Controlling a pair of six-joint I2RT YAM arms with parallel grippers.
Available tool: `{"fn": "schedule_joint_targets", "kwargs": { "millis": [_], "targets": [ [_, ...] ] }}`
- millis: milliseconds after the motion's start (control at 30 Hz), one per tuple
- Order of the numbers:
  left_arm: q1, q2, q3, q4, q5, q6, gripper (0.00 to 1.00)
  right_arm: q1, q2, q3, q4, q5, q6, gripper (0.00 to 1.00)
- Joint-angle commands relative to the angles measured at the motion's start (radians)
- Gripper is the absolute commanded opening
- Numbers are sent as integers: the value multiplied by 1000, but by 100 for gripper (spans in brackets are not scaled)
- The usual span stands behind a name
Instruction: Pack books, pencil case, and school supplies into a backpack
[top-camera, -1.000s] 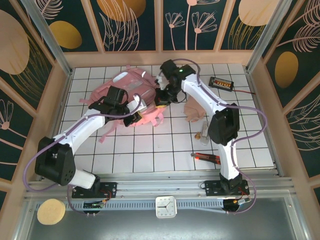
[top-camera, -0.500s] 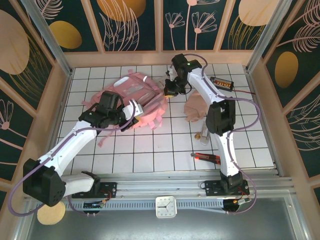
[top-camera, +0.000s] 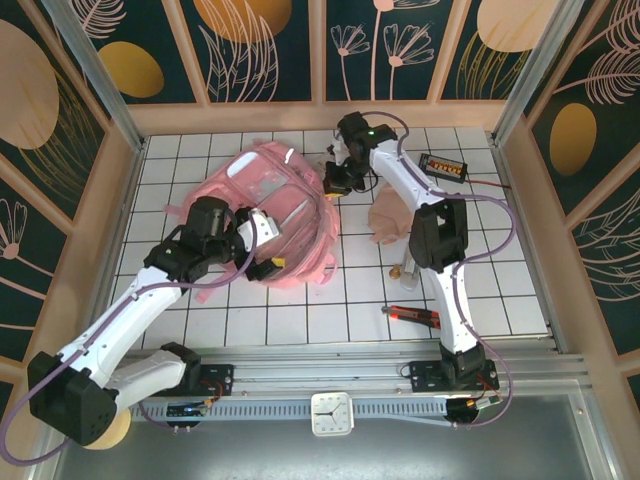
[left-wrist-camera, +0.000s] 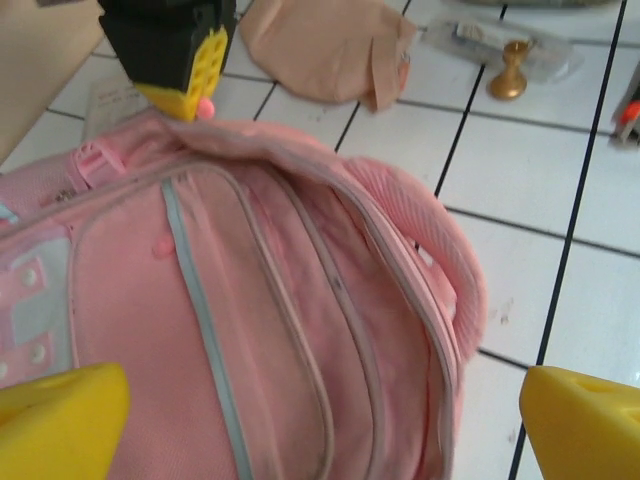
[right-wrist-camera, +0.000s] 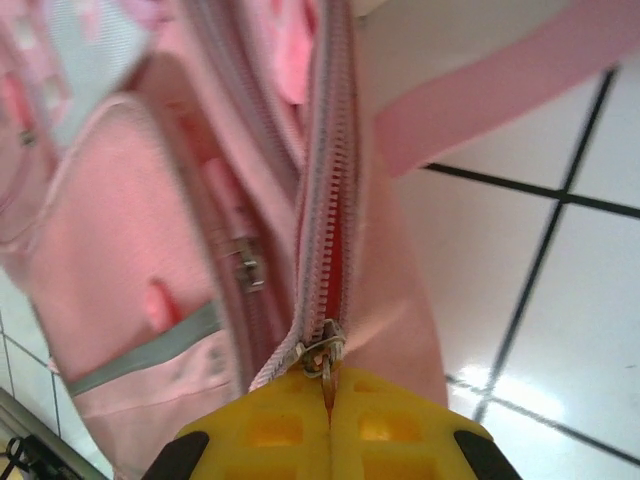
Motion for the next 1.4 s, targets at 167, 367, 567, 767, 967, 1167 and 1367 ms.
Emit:
{"fn": "schedule_joint_targets", "kwargs": {
  "millis": [167,367,567,767,967,1167,1367],
  "targets": [
    [-122,101,36,229,-12,-263,99,145,-219,4,-20,-87,147,0],
    [-161,150,10,307,-100,-398,94,201,-305,-70,-32,-104,172,0],
    [-160,188,26,220,-231,-435,50,214,-357,-115,-21,-115,183,0],
    [-161,57,-24,226,-389,-475,99,214,-358,-124,10,-132,189,0],
    [-161,59,-23,69,-290,-408,99,213,-326,-69,2,-141,185,0],
    [-162,114,-53,43,-127,-411,84,210,-278,34,-47,-138,177,0],
    [-163,207,-24,5,-180,-402,5,200,-275,25,-63,-141,148,0]
  ]
}}
